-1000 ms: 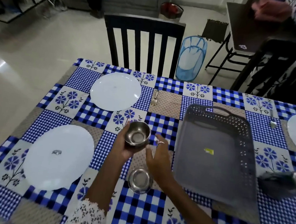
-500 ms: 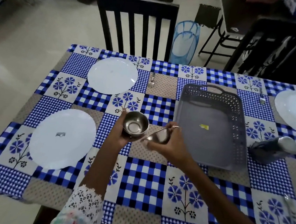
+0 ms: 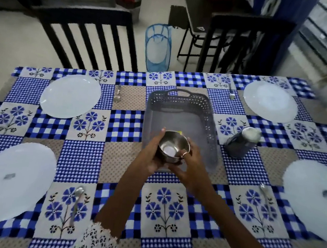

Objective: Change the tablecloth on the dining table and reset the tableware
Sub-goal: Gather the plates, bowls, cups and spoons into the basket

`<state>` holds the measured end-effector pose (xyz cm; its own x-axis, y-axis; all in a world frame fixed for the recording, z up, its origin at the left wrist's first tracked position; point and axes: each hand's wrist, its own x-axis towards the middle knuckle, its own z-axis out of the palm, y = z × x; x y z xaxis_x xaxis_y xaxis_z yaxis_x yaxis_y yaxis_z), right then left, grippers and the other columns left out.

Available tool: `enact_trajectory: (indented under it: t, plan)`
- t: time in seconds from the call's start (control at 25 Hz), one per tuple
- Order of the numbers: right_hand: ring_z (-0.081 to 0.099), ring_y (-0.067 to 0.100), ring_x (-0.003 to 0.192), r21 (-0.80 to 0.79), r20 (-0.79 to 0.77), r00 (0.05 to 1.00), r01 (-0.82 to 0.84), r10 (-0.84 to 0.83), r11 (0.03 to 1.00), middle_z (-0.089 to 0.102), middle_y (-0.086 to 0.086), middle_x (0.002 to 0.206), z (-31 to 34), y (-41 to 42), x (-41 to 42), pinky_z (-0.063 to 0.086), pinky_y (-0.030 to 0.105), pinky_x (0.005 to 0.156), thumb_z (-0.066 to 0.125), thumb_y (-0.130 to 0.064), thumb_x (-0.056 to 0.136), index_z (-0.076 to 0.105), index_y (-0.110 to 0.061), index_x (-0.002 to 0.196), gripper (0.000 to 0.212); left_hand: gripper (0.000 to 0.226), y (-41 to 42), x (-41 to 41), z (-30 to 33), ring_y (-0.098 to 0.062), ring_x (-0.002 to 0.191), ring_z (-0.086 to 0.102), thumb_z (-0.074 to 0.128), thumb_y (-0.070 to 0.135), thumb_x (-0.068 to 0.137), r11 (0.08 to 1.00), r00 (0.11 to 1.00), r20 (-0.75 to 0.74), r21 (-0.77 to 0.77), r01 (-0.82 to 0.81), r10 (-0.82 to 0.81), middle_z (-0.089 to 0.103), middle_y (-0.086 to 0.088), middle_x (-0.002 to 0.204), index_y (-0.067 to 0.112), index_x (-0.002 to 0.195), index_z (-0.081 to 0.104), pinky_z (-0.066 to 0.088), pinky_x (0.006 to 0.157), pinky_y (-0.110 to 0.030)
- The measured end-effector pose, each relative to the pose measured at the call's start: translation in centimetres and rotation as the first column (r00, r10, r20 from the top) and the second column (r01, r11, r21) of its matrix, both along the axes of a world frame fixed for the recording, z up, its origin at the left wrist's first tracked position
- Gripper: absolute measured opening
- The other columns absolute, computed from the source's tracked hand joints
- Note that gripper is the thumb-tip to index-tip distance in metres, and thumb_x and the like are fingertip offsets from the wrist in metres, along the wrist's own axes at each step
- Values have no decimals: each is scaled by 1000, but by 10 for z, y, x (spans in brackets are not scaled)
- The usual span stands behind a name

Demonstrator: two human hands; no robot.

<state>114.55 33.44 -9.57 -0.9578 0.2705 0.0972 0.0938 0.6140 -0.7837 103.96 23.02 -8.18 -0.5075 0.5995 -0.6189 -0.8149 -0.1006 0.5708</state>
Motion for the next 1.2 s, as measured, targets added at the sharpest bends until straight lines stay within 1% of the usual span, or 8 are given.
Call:
enact_trajectory:
  t: [0.12, 0.24, 0.44, 0.6, 0.76, 0.96, 1.04, 1.2]
  plan:
    - [59, 10, 85, -319, 136, 955, 293, -263, 901, 61, 7, 98, -6, 62, 46, 53, 21, 75, 64, -57, 76, 62, -5, 101, 58, 55, 73, 38, 4, -29, 90, 64, 50, 58, 86, 941, 953, -140, -247, 230, -269, 67, -15, 96, 7, 100, 65, 53, 80, -41]
    - [64, 22, 81, -719, 447, 858, 513, -254, 469, 65, 13, 87, -5, 89, 69, 59, 28, 62, 48, -45, 91, 63, -8, 89, 40, 54, 102, 60, -15, -25, 112, 56, 64, 42, 85, 870, 766, -452, -406, 278, -456, 59, -7, 115, 9, 126, 56, 46, 88, -26]
    - [64, 36, 93, -622, 675, 648, 757, -353, 200, 64, 22, 105, -32, 163, 97, 60, 39, 63, 38, -52, 95, 58, -4, 115, 56, 45, 182, 106, -47, -25, 115, 55, 67, 21, 86, 764, 549, -546, -555, 329, -633, 58, -10, 123, 8, 126, 52, 44, 88, -26]
    - [63, 31, 90, -300, 732, 533, 811, -425, 501, 63, 22, 112, -62, 188, 92, 56, 39, 71, 37, -49, 96, 59, 1, 116, 59, 42, 216, 114, -76, -24, 111, 58, 60, 35, 90, 643, 480, -483, -722, 255, -733, 62, -8, 120, 11, 124, 56, 37, 79, -19]
    - [58, 14, 65, -120, 616, 616, 690, -491, 714, 64, 6, 79, -73, 195, 110, 49, 28, 62, 46, -43, 95, 65, -6, 89, 42, 44, 228, 110, -97, -24, 111, 59, 64, 36, 86, 633, 457, -489, -735, 244, -743, 63, -9, 119, 10, 122, 59, 42, 87, -23]
    - [54, 27, 106, 332, 569, 553, 523, -609, 785, 55, 11, 117, -84, 212, 136, 46, 33, 80, 53, -22, 94, 58, -9, 115, 25, 52, 240, 107, -104, -27, 122, 44, 59, 47, 86, 408, 127, -400, -912, 44, -908, 52, -10, 129, 16, 128, 55, 34, 103, -34]
    - [55, 28, 102, 258, 605, 563, 531, -563, 807, 55, 15, 116, -90, 218, 137, 45, 32, 77, 53, -16, 93, 56, -7, 113, 23, 47, 251, 115, -89, -25, 119, 47, 57, 38, 89, 466, 61, -465, -884, 19, -883, 52, -11, 128, 16, 131, 52, 36, 99, -31]
    - [56, 24, 86, -63, 558, 604, 714, -569, 697, 64, 20, 106, -73, 249, 119, 39, 26, 71, 52, -5, 89, 59, 1, 112, 25, 25, 282, 122, -40, -12, 76, 60, 58, 21, 92, 764, 211, -734, -615, 197, -645, 70, -11, 94, 7, 112, 64, 51, 75, -23]
